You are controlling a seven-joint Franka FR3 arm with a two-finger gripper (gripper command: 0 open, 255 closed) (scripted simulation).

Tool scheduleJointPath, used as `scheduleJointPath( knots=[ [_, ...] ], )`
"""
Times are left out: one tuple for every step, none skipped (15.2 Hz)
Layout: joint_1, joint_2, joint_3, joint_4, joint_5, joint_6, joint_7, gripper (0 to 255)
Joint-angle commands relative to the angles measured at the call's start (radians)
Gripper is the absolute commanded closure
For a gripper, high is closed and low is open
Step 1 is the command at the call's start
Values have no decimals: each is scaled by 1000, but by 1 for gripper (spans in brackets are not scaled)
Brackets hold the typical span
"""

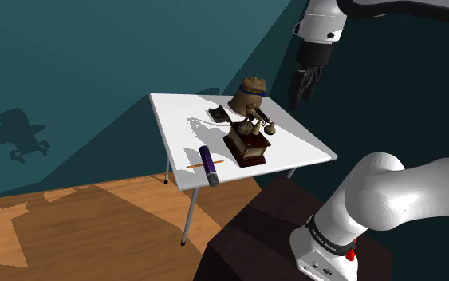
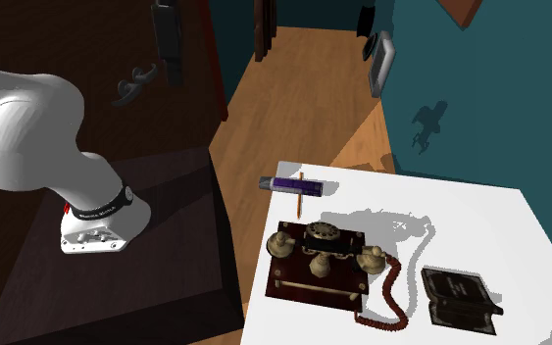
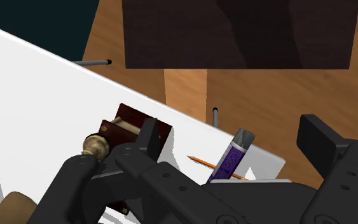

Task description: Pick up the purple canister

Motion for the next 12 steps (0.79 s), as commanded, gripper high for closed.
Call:
scheduleJointPath(
  knots=[
    [0,0,0,0,0,0,0,0],
    [-2,4,1,-30,6,39,14,0],
    [-4,9,2,-58,12,79,29,0],
    [-6,16,4,-85,18,120,43,0],
    [-8,25,5,-111,23,161,56,0],
    [-9,36,7,-136,29,203,70,0],
    [-11,48,8,-159,34,245,83,0],
    [-13,63,10,-181,39,288,96,0],
    [-15,80,12,-201,44,332,109,0],
    [-16,99,14,-220,49,376,122,0],
    [-18,120,16,-237,54,421,134,0],
    [-19,143,17,-253,58,467,147,0]
  ],
)
